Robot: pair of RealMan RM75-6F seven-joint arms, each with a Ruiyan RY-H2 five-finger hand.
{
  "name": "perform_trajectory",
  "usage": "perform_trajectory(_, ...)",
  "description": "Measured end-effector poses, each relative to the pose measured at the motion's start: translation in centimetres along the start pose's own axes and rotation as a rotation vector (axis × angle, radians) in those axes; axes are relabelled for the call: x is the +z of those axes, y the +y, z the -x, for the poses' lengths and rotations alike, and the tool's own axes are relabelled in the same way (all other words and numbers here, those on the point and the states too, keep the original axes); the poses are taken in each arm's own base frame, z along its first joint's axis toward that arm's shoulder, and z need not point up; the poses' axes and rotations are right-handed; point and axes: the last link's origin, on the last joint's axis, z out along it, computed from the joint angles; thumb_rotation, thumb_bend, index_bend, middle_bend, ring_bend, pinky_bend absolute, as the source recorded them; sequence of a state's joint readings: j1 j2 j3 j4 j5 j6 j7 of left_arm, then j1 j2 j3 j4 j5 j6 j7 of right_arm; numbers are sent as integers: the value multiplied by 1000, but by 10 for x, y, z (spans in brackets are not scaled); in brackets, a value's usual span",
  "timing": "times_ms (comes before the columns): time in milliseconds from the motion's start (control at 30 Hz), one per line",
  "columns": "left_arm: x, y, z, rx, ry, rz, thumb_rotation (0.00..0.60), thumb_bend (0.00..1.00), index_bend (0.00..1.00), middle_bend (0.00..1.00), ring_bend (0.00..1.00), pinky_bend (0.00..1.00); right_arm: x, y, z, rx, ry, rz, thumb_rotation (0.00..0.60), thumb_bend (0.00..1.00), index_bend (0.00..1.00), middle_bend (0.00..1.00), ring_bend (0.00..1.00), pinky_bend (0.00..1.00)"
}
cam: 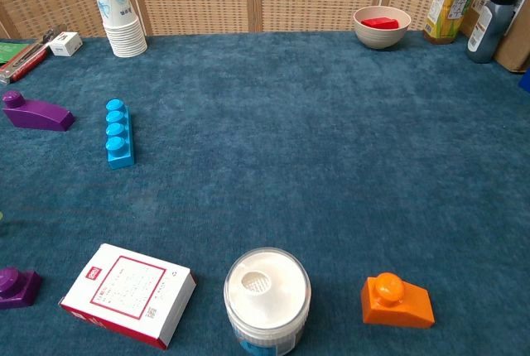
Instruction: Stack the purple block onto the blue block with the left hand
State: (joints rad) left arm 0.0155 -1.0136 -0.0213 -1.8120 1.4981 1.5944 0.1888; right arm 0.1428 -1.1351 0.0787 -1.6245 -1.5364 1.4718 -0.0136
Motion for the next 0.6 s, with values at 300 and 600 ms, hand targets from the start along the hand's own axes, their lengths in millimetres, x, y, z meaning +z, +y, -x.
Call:
perform_trajectory(300,16,-6,-3,10,-59,38,438,238,285,191,101,0,2,-1,-3,-12,6,7,600,286,309,176,0,79)
perform_trajectory(600,52,-17,3,72,-174,97,428,242,278,122,24,0,2,0,-6,-28,11,24,600,285,309,176,0,79)
